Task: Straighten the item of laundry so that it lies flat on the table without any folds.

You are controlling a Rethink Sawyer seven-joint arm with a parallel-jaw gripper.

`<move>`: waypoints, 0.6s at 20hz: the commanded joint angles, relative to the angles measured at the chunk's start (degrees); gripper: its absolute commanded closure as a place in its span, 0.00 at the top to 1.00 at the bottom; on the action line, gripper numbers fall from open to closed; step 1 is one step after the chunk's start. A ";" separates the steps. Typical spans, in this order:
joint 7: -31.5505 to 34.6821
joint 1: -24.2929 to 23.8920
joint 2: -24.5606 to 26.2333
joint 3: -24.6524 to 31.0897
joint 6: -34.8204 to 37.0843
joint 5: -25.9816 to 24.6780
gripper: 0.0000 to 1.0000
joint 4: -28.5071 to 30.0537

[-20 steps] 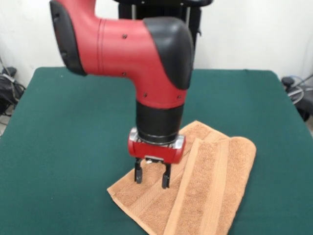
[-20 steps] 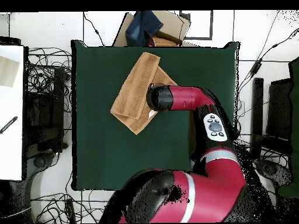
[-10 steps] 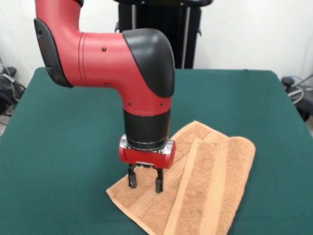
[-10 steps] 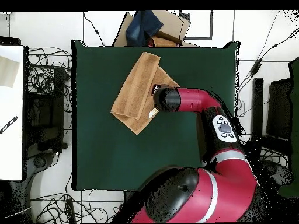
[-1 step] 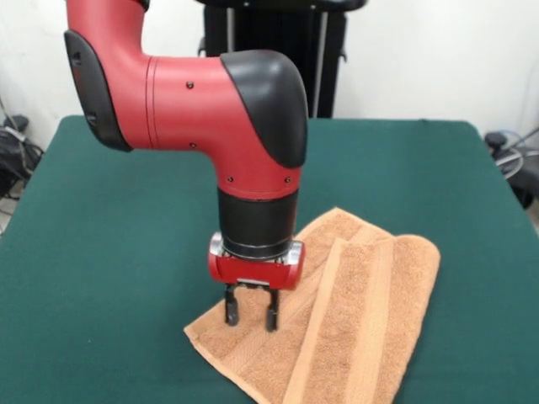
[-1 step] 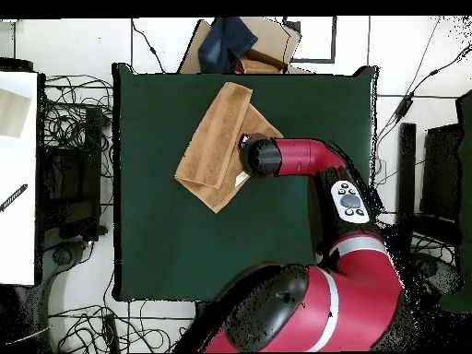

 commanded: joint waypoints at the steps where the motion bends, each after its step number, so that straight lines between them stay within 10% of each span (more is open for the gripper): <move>1: 1.00 3.69 6.86 -1.20 -9.54 -6.53 0.00 0.35; 12: 5.32 7.57 6.69 -4.81 -9.12 -5.34 0.00 -0.88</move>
